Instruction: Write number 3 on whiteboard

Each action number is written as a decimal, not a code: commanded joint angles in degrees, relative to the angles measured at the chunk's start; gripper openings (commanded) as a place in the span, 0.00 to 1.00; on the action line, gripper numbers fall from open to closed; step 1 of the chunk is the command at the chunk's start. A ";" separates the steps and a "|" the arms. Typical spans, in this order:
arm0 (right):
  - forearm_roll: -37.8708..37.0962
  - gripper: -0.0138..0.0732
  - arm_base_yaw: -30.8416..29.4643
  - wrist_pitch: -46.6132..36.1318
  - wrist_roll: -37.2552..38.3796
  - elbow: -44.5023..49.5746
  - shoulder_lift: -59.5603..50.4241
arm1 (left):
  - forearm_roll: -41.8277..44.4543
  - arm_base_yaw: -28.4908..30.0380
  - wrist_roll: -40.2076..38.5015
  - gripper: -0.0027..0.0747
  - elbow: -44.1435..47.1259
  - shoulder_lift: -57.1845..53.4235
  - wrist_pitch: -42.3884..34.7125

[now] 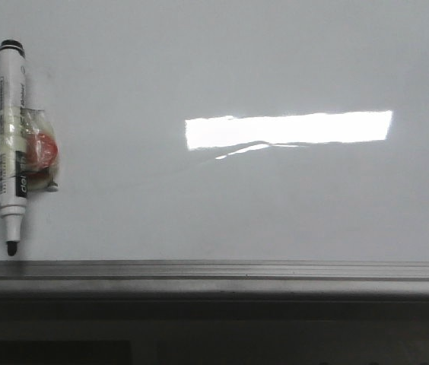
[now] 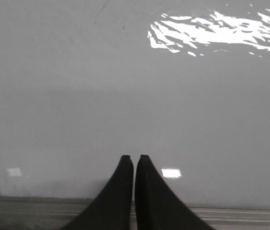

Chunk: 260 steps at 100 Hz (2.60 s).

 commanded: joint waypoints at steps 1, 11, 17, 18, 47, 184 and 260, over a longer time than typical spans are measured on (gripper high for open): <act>-0.81 0.08 -0.29 -0.71 -0.63 1.34 -0.93 | -0.11 -0.09 -0.53 0.01 2.02 -1.44 -2.69; -0.81 0.08 -0.29 -0.71 -0.63 1.34 -0.93 | -0.11 -0.09 -0.53 0.01 2.02 -1.44 -2.69; -0.81 0.08 -0.29 -0.71 -0.63 1.34 -0.93 | -0.11 -0.09 -0.53 0.01 2.02 -1.44 -2.69; -0.81 0.08 -0.29 -0.71 -0.63 1.34 -0.93 | -0.11 -0.09 -0.53 0.01 2.02 -1.44 -2.69; -0.81 0.08 -0.29 -0.71 -0.63 1.34 -0.93 | -0.11 -0.09 -0.53 0.01 2.02 -1.44 -2.69; -0.20 0.08 -0.29 -15.09 -0.63 1.34 -0.93 | -0.29 -0.09 -0.08 0.01 2.02 -1.44 -8.90; 8.29 0.08 -0.29 -10.97 -0.63 -4.50 2.76 | -2.64 -0.09 0.13 0.01 -8.56 9.45 -11.51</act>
